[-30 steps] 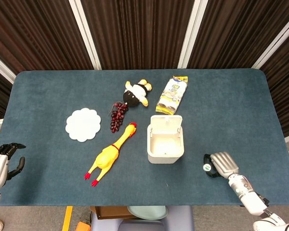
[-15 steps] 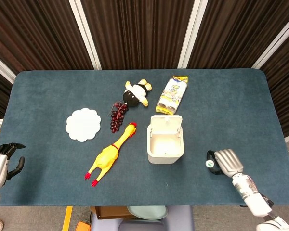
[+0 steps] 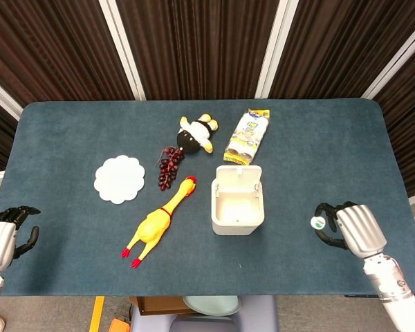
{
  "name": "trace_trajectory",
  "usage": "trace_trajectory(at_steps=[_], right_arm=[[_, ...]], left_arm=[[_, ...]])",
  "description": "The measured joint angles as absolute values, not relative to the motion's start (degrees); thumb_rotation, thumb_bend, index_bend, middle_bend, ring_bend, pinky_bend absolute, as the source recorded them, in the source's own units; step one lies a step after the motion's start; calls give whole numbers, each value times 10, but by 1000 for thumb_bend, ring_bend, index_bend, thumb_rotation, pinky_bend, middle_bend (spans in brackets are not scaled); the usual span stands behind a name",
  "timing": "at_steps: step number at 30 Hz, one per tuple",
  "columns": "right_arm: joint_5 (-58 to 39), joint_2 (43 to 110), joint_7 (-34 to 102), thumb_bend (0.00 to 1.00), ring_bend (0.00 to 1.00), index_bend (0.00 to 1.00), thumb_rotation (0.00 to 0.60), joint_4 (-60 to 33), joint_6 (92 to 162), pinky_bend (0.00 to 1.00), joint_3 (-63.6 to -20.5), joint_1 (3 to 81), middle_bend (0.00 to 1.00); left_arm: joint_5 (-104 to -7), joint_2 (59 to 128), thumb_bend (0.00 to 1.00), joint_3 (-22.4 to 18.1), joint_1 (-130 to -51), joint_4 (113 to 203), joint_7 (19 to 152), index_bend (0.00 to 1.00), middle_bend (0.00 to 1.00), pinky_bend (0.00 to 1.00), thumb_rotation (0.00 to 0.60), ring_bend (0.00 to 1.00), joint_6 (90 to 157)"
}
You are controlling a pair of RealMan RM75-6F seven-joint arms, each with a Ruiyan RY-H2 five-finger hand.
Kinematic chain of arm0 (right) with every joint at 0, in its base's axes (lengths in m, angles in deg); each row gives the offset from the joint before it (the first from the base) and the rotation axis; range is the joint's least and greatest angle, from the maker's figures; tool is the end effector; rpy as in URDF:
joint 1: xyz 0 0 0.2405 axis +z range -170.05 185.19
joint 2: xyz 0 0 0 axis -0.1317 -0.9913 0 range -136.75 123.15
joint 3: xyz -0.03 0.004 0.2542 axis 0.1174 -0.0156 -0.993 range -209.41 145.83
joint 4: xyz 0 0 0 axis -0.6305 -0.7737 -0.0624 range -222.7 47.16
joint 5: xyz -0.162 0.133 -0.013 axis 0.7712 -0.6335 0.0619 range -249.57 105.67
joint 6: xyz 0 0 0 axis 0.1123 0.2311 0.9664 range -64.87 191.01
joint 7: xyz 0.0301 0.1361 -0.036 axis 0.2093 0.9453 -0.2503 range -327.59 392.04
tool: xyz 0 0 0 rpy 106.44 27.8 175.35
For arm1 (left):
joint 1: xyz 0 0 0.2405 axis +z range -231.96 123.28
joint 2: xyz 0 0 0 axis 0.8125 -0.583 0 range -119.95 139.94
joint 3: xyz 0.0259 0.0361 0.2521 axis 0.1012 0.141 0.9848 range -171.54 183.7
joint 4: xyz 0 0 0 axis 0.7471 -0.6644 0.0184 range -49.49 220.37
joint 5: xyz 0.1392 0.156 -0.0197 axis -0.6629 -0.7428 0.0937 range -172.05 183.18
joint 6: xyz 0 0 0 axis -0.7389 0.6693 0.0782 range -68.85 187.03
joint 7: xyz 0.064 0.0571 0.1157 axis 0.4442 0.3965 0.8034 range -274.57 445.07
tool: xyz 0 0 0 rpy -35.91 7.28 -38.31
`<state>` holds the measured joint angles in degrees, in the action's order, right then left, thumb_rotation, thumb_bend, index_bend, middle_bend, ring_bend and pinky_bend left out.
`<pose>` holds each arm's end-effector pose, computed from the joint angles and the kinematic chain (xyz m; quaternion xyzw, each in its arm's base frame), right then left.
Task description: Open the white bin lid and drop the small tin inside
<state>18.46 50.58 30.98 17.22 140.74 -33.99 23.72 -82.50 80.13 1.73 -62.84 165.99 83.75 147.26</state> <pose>-0.2318 -0.2228 0.1535 0.6737 -0.3648 0.4333 0.4747 -0.3188 0.2089 0.1536 -0.6083 -0.3163 -0.4161 0.5973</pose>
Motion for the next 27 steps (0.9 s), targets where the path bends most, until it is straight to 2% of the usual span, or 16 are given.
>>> trace_trajectory(at_steps=[9,18,21,23,27], right_arm=[[170,506,306,358,787,722,600,209,1336,714,-392,313,878],[78,549,252,358,787,700,600,212,1246,713,-432,387,878],[51,563,244,339,788,586,600,209,1221,713,-438,404,878],[37,573,242,280,787,506,600,205,1208,713,-440,414,878],[32,581,240,205,788,415,600,198,1203,713,-440,421,878]], left_arm=[[-824,801,460,17,-628,1659,835,377,395,475,600,374,1473],[-824,800,460,16,-627,1658,831,377,395,476,600,373,1475],[-824,800,459,16,-627,1658,831,377,395,476,600,373,1475],[-824,799,459,16,-627,1658,830,377,395,476,600,374,1475],[-823,799,460,16,-627,1658,828,377,396,476,600,380,1475]])
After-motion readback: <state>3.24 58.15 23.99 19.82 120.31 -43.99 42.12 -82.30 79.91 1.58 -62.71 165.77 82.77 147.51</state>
